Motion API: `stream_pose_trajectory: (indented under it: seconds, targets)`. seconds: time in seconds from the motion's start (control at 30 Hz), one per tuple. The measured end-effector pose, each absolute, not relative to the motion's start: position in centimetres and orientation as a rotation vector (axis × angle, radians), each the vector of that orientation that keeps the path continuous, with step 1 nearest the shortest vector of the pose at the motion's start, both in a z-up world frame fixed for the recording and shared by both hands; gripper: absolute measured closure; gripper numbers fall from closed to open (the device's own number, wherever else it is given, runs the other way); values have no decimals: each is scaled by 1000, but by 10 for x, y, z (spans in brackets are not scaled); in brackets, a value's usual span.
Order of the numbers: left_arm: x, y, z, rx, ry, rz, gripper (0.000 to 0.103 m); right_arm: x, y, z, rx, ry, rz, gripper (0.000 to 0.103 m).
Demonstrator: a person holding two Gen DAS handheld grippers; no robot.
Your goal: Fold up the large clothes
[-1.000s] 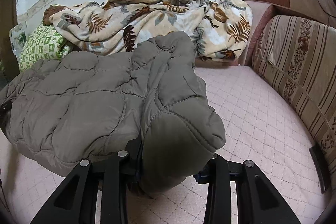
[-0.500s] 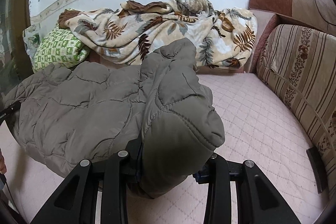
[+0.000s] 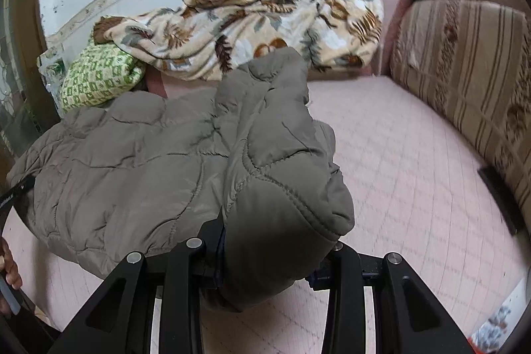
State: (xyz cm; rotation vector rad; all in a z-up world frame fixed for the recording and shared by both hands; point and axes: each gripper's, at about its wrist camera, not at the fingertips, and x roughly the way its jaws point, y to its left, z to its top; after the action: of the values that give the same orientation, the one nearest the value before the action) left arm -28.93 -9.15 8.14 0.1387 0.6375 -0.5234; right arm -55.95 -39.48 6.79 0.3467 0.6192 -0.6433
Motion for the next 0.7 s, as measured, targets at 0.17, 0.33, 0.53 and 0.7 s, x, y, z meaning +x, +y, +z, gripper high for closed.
stream_pose_trajectory:
  seconds: [0.17,0.33,0.53,0.7]
  targets:
    - [-283,-83,58,126,704,-502,61,-564,-413,43,456,671,-651,65]
    - [-280,-75,43,115,726,-502,50,-576,-429,20,616,677,-634,59]
    - [-268,-51,35,4,784,-514,29,-608,-451,-4,908,625,-564,36]
    - [-270,-31,43,-39,788,-504,26,-646,-449,3,1012,554,-536,34]
